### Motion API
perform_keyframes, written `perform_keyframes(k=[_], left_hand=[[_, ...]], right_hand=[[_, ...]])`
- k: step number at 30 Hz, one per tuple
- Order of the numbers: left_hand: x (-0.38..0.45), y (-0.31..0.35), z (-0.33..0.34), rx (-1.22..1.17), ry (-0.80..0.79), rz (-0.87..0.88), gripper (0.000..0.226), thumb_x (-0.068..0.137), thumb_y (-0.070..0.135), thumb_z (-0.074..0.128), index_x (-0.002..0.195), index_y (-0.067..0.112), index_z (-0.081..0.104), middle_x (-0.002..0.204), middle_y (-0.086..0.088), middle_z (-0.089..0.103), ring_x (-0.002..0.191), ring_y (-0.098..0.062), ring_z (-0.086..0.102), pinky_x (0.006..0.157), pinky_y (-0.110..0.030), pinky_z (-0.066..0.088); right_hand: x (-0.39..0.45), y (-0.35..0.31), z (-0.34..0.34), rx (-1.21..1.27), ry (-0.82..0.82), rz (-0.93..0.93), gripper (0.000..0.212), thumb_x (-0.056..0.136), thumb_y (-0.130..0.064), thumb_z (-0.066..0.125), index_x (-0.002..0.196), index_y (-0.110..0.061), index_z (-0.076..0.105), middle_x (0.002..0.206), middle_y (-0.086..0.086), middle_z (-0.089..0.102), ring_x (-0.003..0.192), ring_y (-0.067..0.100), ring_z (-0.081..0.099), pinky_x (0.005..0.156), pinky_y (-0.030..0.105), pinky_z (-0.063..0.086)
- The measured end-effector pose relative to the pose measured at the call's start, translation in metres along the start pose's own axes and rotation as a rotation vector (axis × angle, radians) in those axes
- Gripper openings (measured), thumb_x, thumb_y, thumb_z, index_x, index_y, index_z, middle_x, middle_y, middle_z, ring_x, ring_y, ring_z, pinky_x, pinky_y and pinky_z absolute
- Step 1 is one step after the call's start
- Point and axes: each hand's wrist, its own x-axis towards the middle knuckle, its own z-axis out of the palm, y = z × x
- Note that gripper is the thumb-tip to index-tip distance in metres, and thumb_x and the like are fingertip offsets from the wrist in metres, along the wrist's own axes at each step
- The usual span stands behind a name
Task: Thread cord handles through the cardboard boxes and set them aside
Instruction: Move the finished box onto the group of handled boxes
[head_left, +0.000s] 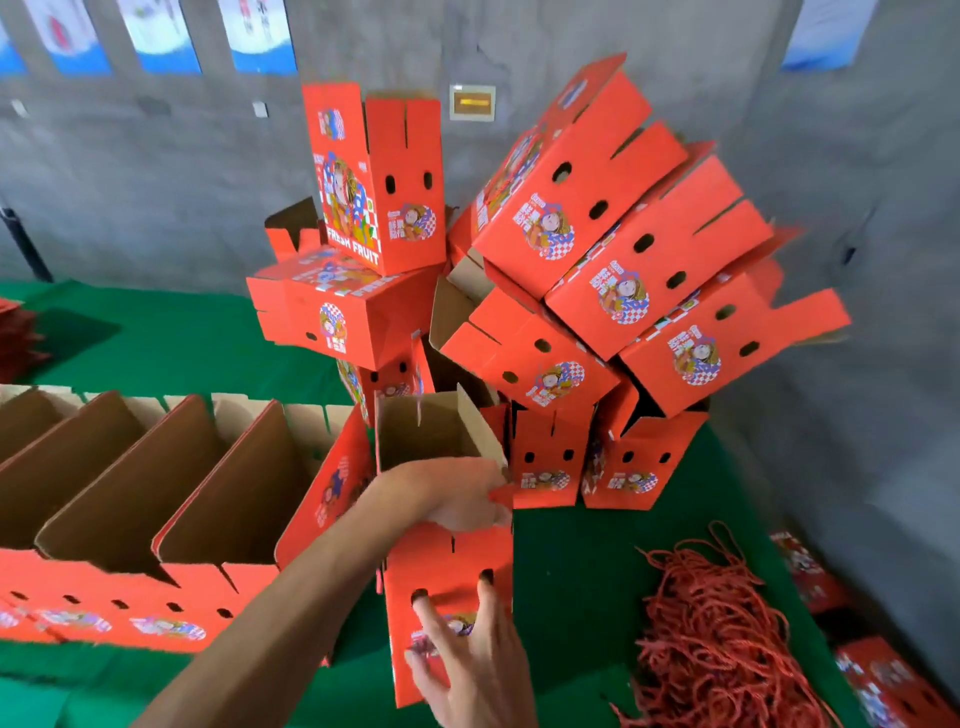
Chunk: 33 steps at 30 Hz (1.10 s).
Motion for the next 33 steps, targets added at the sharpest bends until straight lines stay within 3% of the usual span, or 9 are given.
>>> perform_keyframes(k=[4, 7, 10, 16, 18, 21, 23, 27, 33], left_hand=[[-0.01, 0.051, -0.066, 0.151, 0.079, 0.027, 0.043, 0.101, 0.039, 0.054, 0.133, 0.011, 0.058, 0.137, -0.009, 0.062, 0.125, -0.031, 0.059, 0.093, -0.034, 0.048], [-0.021, 0.087, -0.111, 0.364, 0.177, -0.032, 0.037, 0.099, 0.04, 0.054, 0.108, 0.006, 0.066, 0.119, -0.015, 0.068, 0.108, -0.036, 0.065, 0.076, -0.031, 0.047], [-0.035, 0.114, -0.15, 0.47, 0.242, -0.042, 0.046, 0.097, 0.045, 0.056, 0.073, 0.006, 0.055, 0.089, -0.01, 0.065, 0.077, -0.031, 0.06, 0.062, -0.029, 0.041], [-0.058, 0.146, -0.203, 0.596, 0.435, -0.088, 0.04, 0.103, 0.03, 0.051, 0.129, 0.002, 0.064, 0.13, -0.014, 0.066, 0.117, -0.035, 0.063, 0.079, -0.041, 0.051], [-0.065, 0.147, -0.217, 0.602, 0.502, -0.106, 0.038, 0.101, 0.025, 0.054, 0.13, 0.003, 0.064, 0.131, -0.014, 0.066, 0.119, -0.035, 0.064, 0.085, -0.039, 0.054], [-0.079, 0.144, -0.239, 0.592, 0.697, -0.081, 0.032, 0.1, 0.025, 0.06, 0.124, 0.006, 0.067, 0.125, -0.012, 0.069, 0.114, -0.033, 0.067, 0.075, -0.035, 0.047], [-0.086, 0.138, -0.253, 0.564, 0.86, -0.07, 0.032, 0.097, 0.024, 0.063, 0.127, 0.011, 0.064, 0.127, -0.01, 0.068, 0.116, -0.034, 0.066, 0.075, -0.036, 0.044], [-0.088, 0.118, -0.278, 0.61, 1.087, -0.071, 0.028, 0.095, 0.024, 0.062, 0.122, 0.019, 0.064, 0.119, -0.008, 0.069, 0.111, -0.036, 0.067, 0.073, -0.037, 0.038], [-0.052, 0.066, -0.306, 0.617, 1.236, -0.107, 0.028, 0.09, 0.014, 0.062, 0.117, 0.023, 0.065, 0.109, -0.008, 0.07, 0.105, -0.035, 0.067, 0.07, -0.036, 0.036]], right_hand=[[0.037, 0.009, -0.066, 0.058, 0.095, -0.082, 0.067, 0.07, -0.077, 0.068, 0.132, -0.056, 0.052, 0.133, 0.017, 0.06, 0.095, 0.02, 0.073, 0.073, 0.024, 0.061], [0.063, 0.017, -0.1, 0.058, 0.156, -0.181, 0.068, 0.076, -0.077, 0.065, 0.138, -0.057, 0.044, 0.143, 0.024, 0.051, 0.103, 0.025, 0.073, 0.079, 0.029, 0.062], [0.091, 0.024, -0.124, 0.06, 0.271, -0.272, 0.062, 0.086, -0.076, 0.06, 0.14, -0.051, 0.042, 0.144, 0.023, 0.048, 0.114, 0.023, 0.066, 0.088, 0.026, 0.059], [0.159, 0.01, -0.163, 0.081, 0.433, -0.325, 0.057, 0.092, -0.076, 0.051, 0.142, -0.048, 0.044, 0.134, 0.011, 0.039, 0.099, 0.017, 0.061, 0.079, 0.027, 0.059], [0.182, 0.001, -0.176, 0.086, 0.479, -0.375, 0.055, 0.094, -0.073, 0.051, 0.142, -0.047, 0.046, 0.132, 0.007, 0.036, 0.089, 0.005, 0.049, 0.074, 0.025, 0.058], [0.218, -0.014, -0.193, 0.103, 0.554, -0.428, 0.044, 0.095, -0.063, 0.055, 0.135, -0.044, 0.051, 0.128, 0.004, 0.033, 0.084, -0.004, 0.027, 0.069, 0.02, 0.049], [0.243, -0.025, -0.203, 0.105, 0.592, -0.41, 0.04, 0.092, -0.057, 0.059, 0.129, -0.042, 0.054, 0.126, 0.004, 0.034, 0.083, -0.001, 0.032, 0.07, 0.018, 0.045], [0.296, -0.044, -0.217, 0.013, 0.586, -0.29, 0.029, 0.093, -0.044, 0.057, 0.122, -0.038, 0.054, 0.126, 0.017, 0.041, 0.084, 0.026, 0.061, 0.065, 0.036, 0.054], [0.373, -0.047, -0.213, -0.085, 0.597, -0.148, 0.02, 0.095, -0.027, 0.065, 0.114, -0.023, 0.062, 0.132, 0.024, 0.045, 0.112, 0.043, 0.058, 0.083, 0.042, 0.055]])
